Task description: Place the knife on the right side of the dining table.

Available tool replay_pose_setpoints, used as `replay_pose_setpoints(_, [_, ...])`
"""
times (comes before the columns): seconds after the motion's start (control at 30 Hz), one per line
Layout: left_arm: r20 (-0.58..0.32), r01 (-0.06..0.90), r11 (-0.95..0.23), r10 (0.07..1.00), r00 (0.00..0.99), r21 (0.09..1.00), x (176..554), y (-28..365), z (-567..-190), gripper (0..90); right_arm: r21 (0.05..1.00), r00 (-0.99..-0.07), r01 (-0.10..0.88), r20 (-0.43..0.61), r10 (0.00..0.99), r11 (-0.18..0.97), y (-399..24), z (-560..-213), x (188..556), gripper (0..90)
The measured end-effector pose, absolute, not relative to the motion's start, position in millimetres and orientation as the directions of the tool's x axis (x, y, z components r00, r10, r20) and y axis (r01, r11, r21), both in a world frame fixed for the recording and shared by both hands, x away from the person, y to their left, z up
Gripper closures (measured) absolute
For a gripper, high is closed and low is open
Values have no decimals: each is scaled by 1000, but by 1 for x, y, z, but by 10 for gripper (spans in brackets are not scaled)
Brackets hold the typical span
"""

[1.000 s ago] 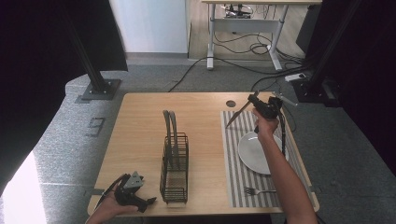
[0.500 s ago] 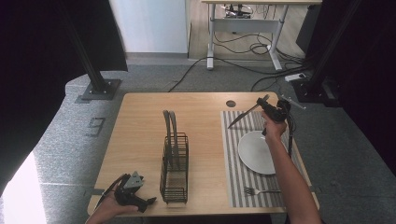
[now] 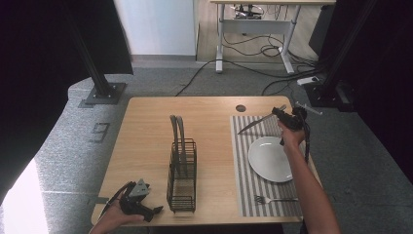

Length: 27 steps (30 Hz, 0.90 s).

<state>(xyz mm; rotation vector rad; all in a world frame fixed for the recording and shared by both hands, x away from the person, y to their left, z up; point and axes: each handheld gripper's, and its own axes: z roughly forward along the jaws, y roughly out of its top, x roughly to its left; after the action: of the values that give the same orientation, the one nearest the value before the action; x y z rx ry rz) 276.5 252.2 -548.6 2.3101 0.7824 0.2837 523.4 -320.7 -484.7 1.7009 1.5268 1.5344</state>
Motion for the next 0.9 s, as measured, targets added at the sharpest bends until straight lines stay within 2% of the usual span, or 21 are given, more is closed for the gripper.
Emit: replay_pose_setpoints(0.9, [-9,461,-591,608,794,662,276,252,-549,0,752,-88,544,494,865,-374,-343,-516,532,625])
